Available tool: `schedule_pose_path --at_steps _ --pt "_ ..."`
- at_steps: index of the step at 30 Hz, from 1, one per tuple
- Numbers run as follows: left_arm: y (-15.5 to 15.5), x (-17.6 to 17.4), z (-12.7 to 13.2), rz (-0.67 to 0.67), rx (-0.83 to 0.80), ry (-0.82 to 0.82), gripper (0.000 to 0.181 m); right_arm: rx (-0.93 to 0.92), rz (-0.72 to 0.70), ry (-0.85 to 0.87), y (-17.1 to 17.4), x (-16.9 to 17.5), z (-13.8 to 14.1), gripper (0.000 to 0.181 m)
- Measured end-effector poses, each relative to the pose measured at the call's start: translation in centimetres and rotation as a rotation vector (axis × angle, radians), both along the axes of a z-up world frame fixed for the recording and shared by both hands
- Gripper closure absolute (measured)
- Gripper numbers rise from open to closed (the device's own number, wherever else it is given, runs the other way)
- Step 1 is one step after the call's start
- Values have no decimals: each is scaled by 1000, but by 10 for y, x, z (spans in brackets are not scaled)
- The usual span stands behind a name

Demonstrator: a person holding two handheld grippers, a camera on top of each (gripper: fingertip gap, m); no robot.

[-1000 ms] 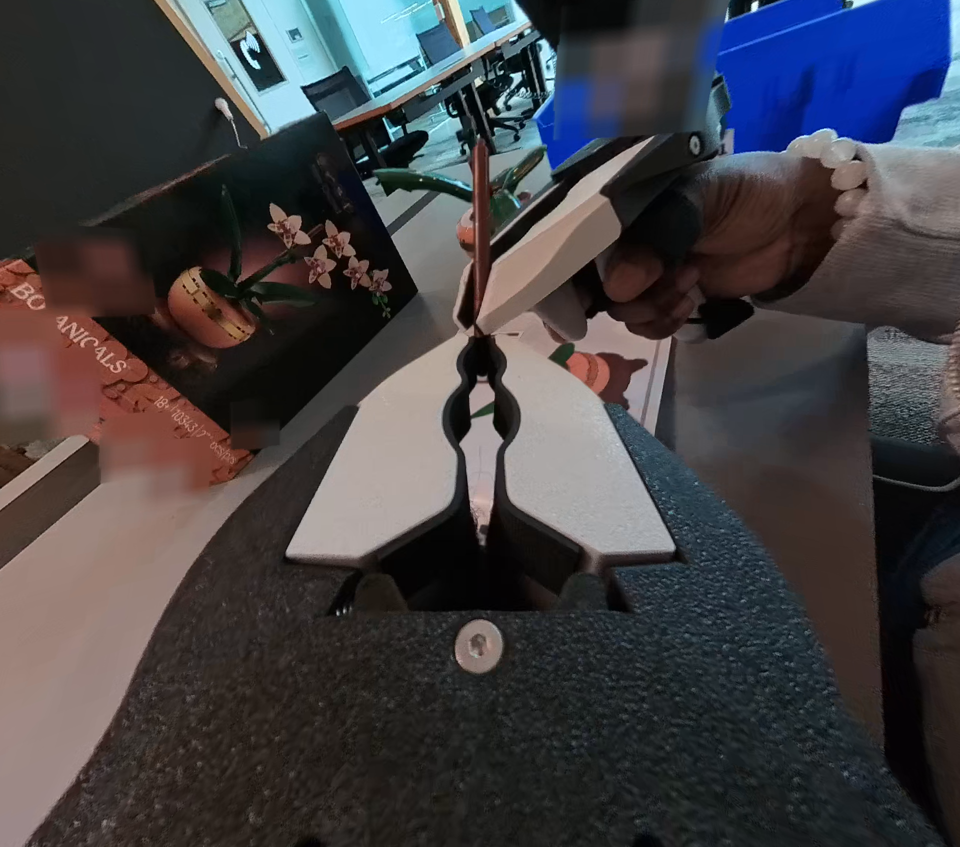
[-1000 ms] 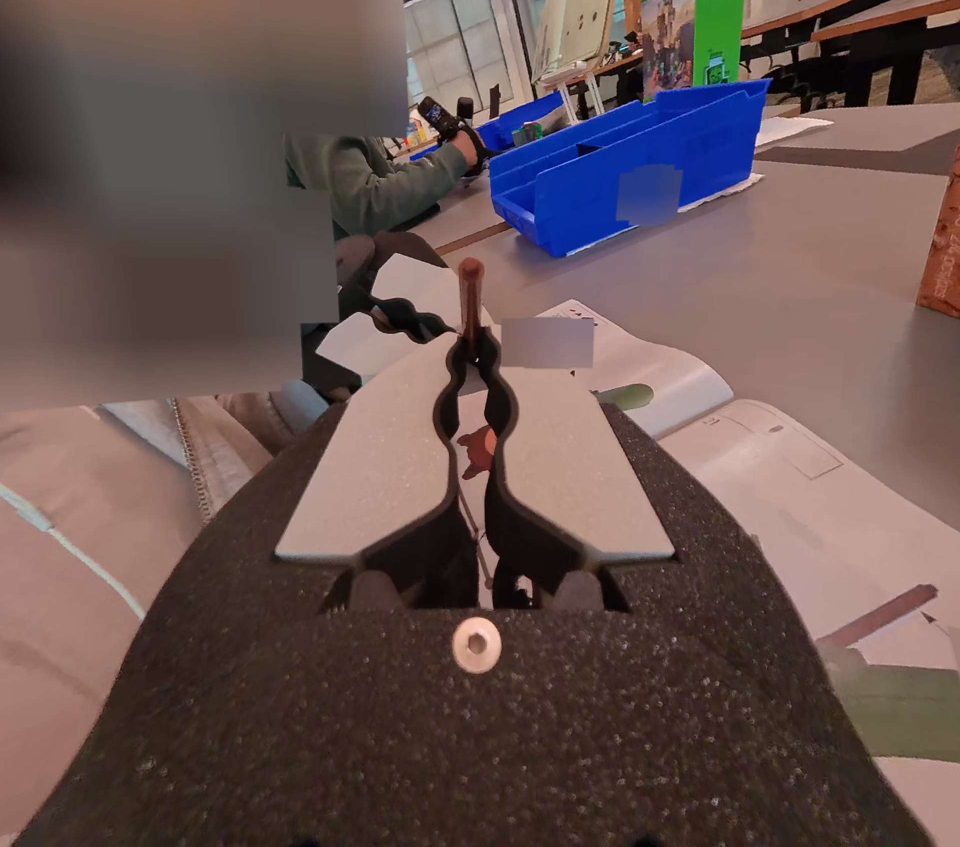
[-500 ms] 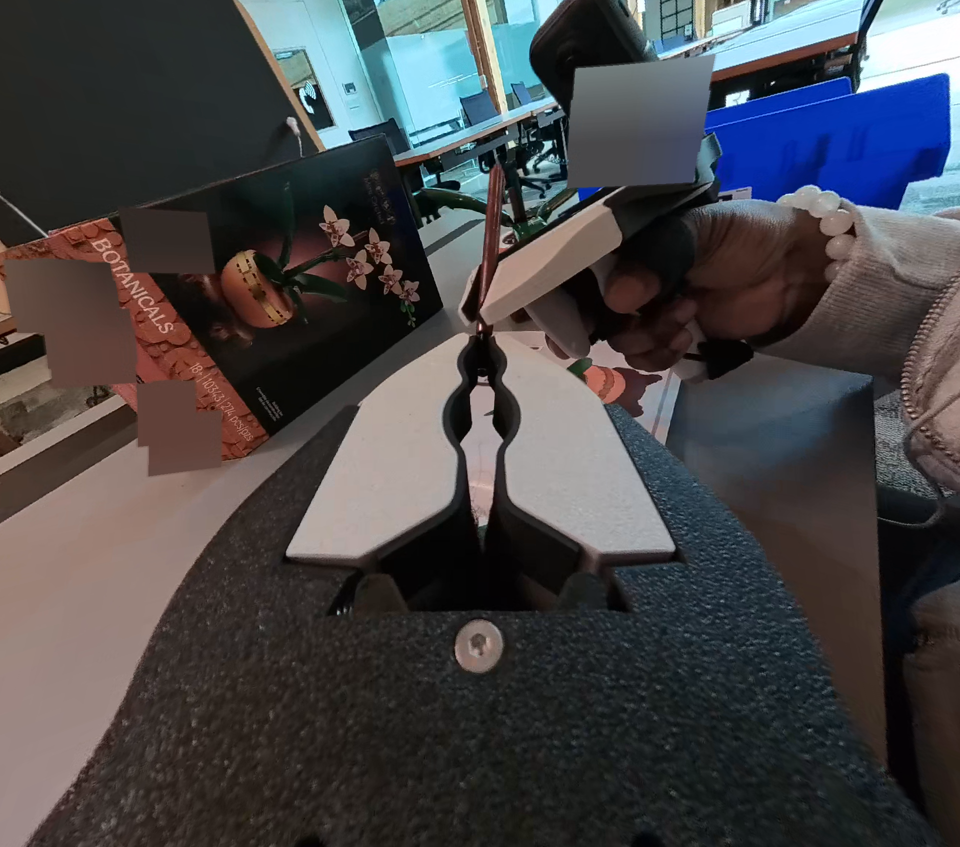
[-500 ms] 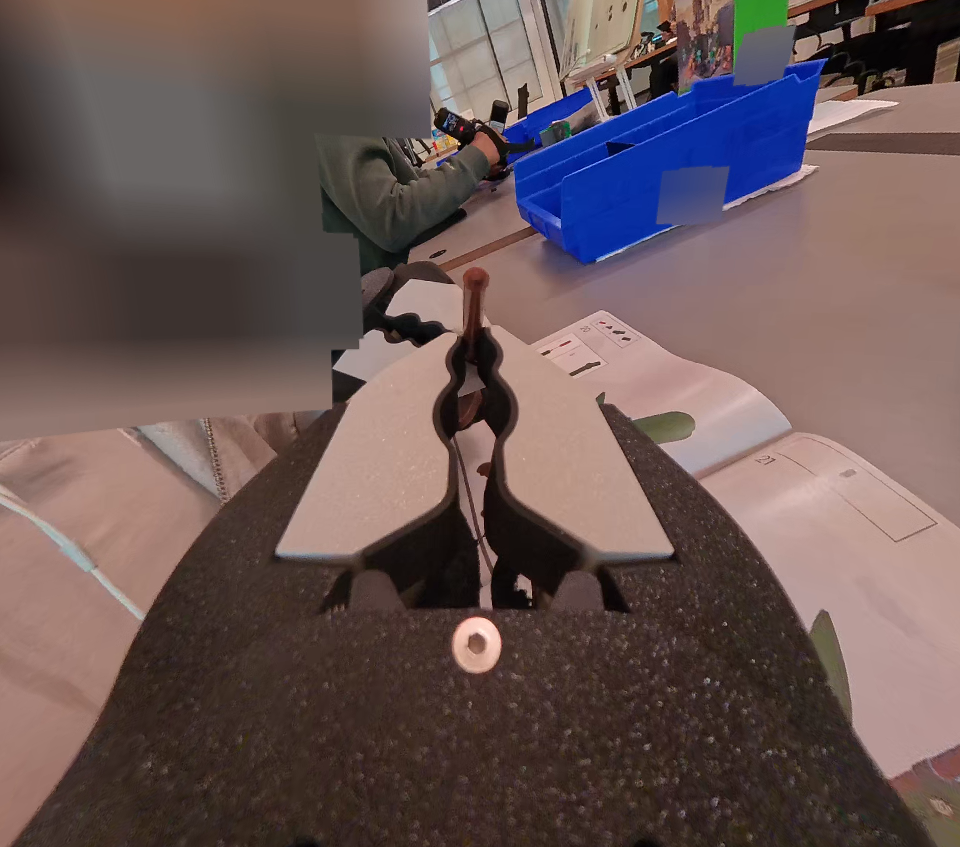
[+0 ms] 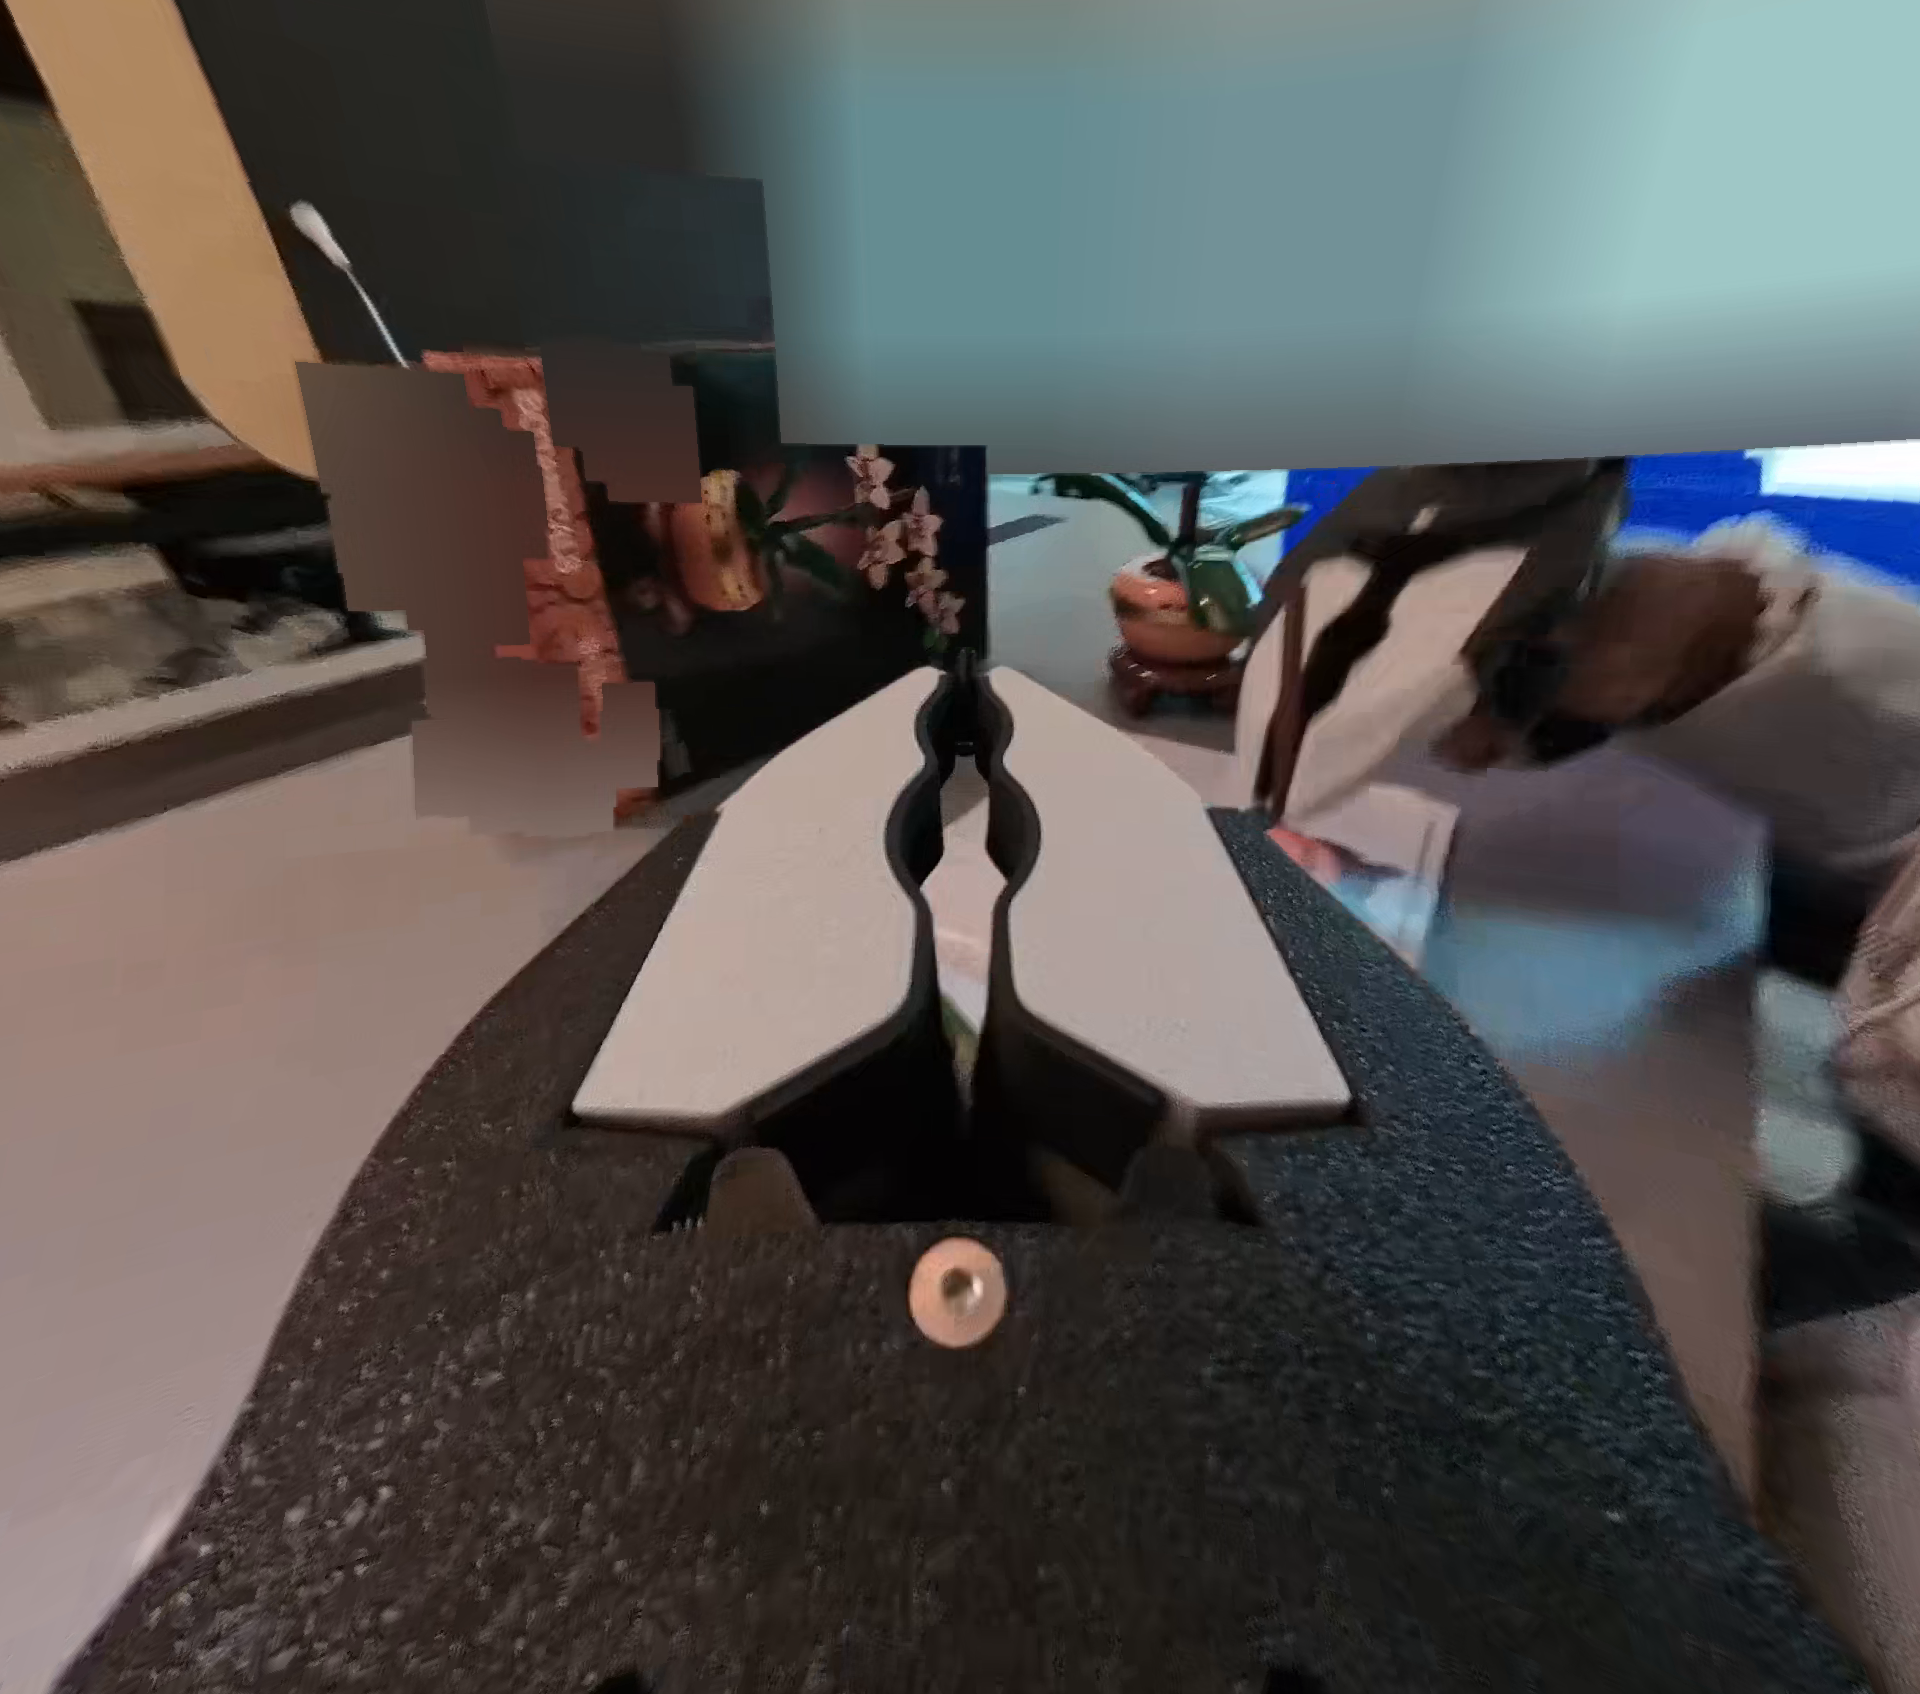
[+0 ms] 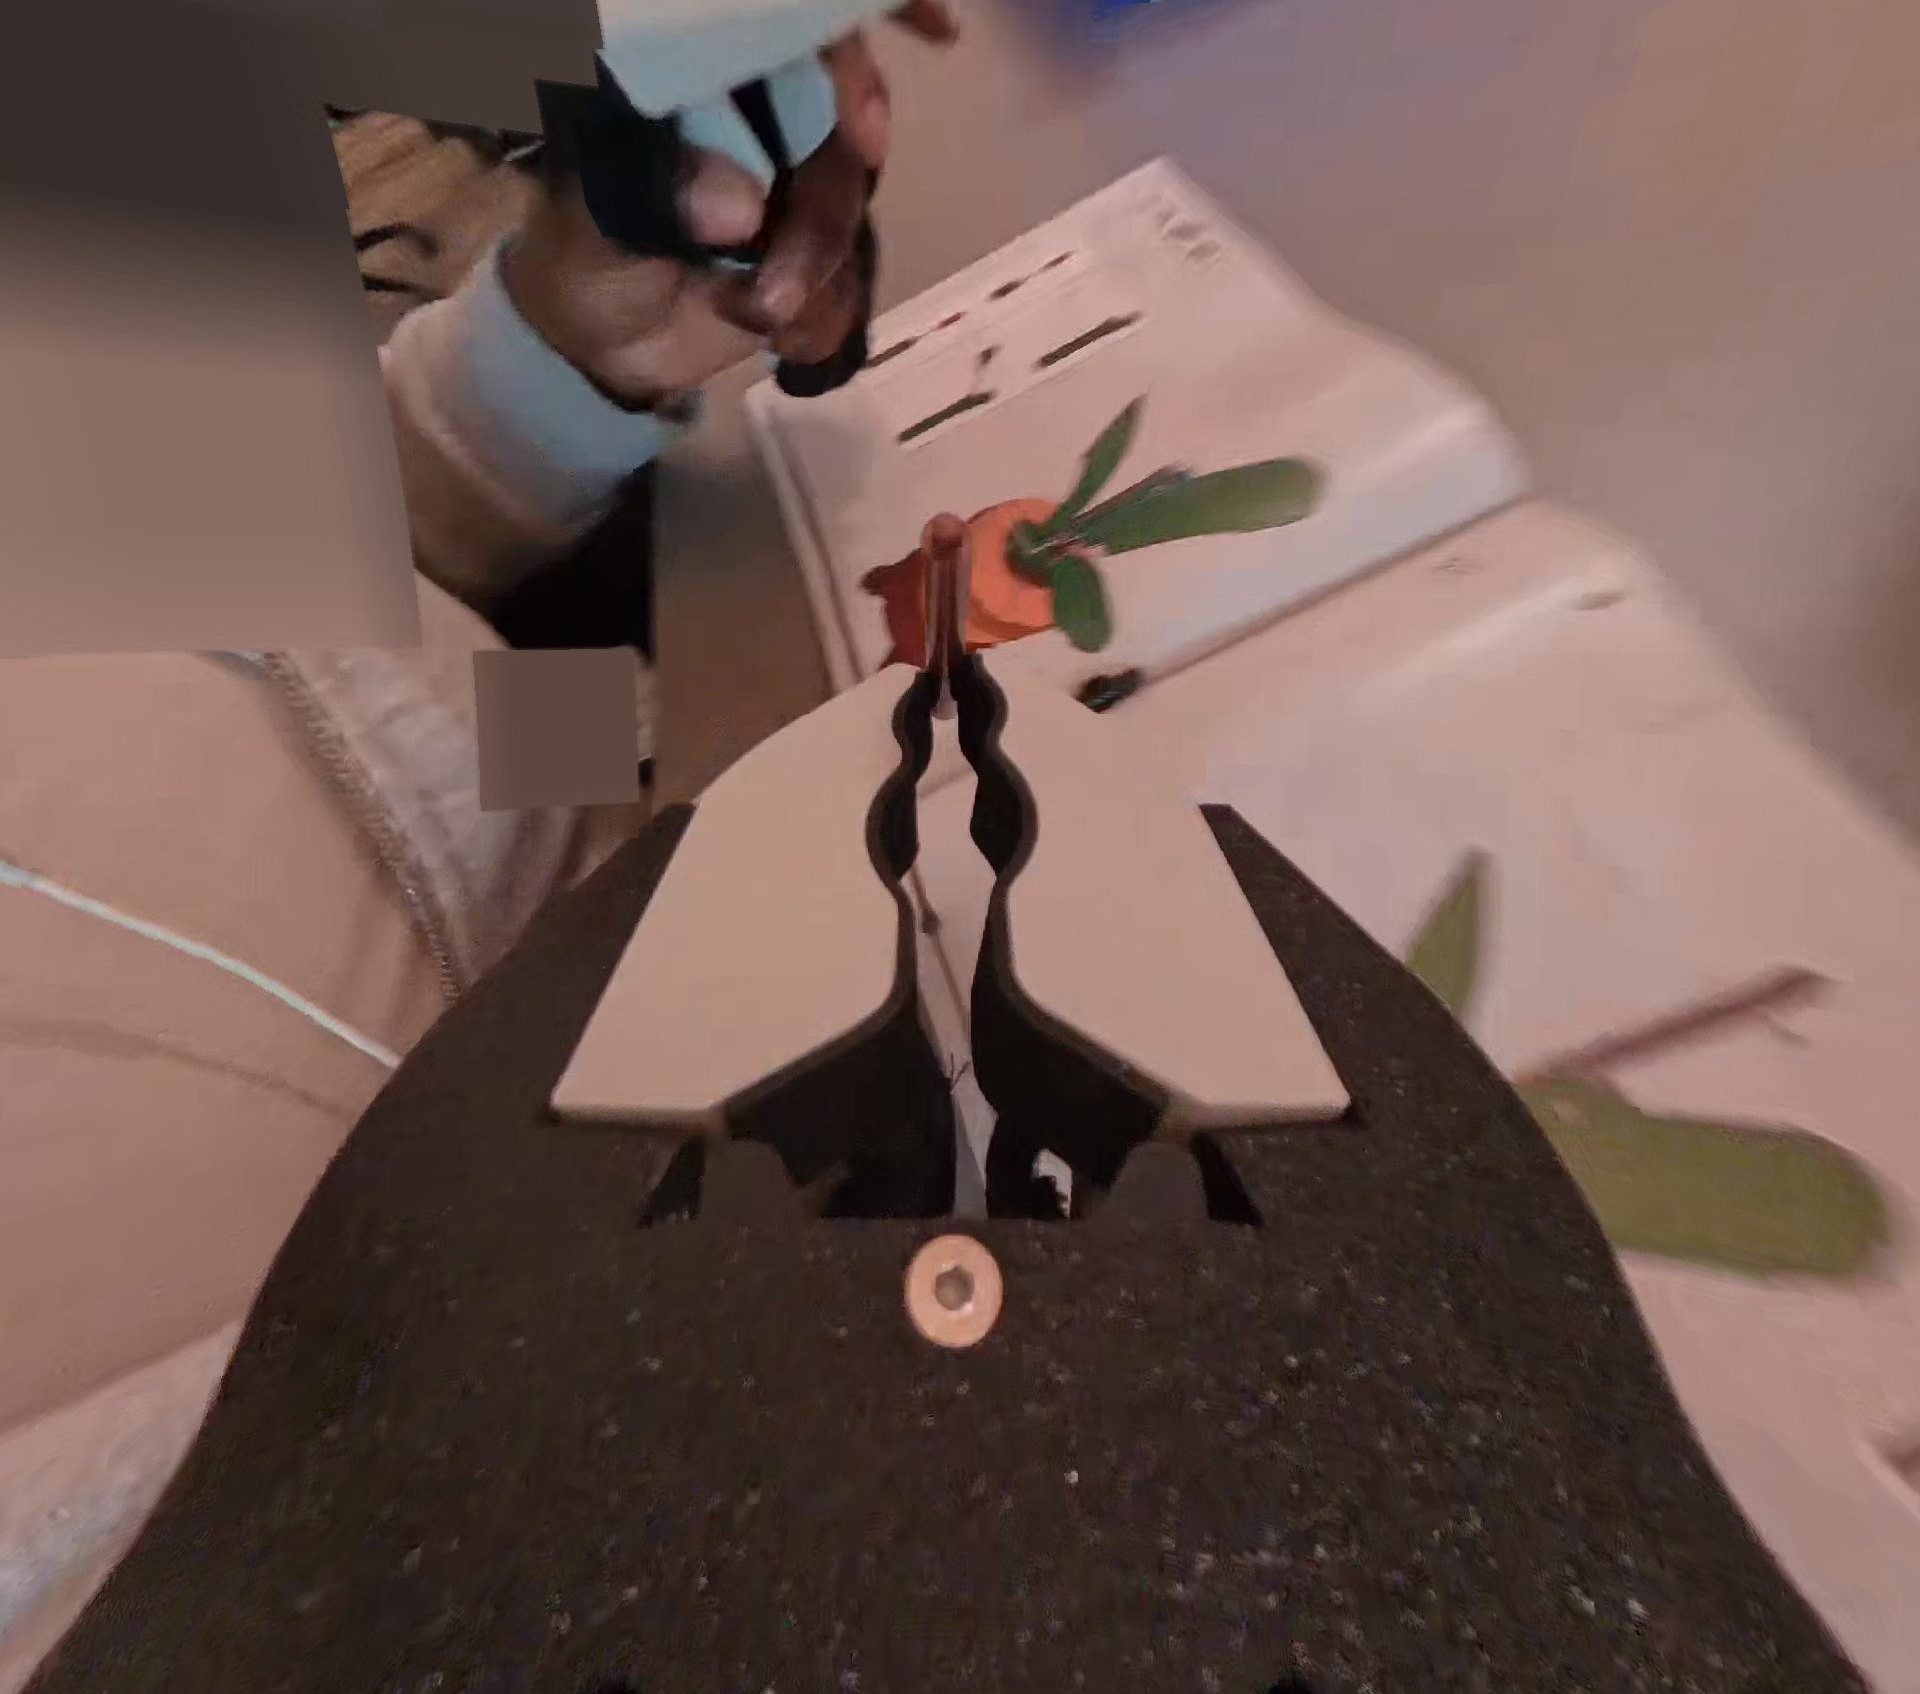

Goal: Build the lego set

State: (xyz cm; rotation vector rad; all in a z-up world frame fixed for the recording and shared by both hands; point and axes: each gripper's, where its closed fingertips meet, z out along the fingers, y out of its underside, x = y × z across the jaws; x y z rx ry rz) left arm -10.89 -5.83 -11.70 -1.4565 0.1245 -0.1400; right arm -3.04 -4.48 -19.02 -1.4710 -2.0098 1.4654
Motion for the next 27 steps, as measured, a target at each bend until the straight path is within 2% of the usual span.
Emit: schedule_pose_path --at_steps 4,8,10,14,16,18,22,23,25,27 --pt "3 -1 1 -90 3 -244 179 -10 72 -177 -3 -12 -31 177" --pt "0 -5 2 -148 24 -427 179 4 52 -271 2 -14 -48 176" --pt "-1 -7 3 -176 44 -508 179 32 27 -308 4 -15 -56 167" --pt "-2 -10 6 -239 70 -656 179 64 9 -285 4 -18 -53 155" --pt "-1 -11 5 -245 64 -684 179 125 -40 -259 10 -22 -49 136" --pt "1 -11 3 -249 52 -698 179 220 -115 -165 22 -30 -35 134" --pt "6 -6 3 -271 34 -740 179 338 -134 378 10 -45 49 169" --pt "8 -4 2 -273 23 -749 179 397 -148 504 8 -46 67 172" --pt "13 4 1 -292 4 -776 180 532 -141 648 0 -47 83 172" --pt "17 12 0 -320 -12 -806 179 658 -124 658 -2 -52 77 167"
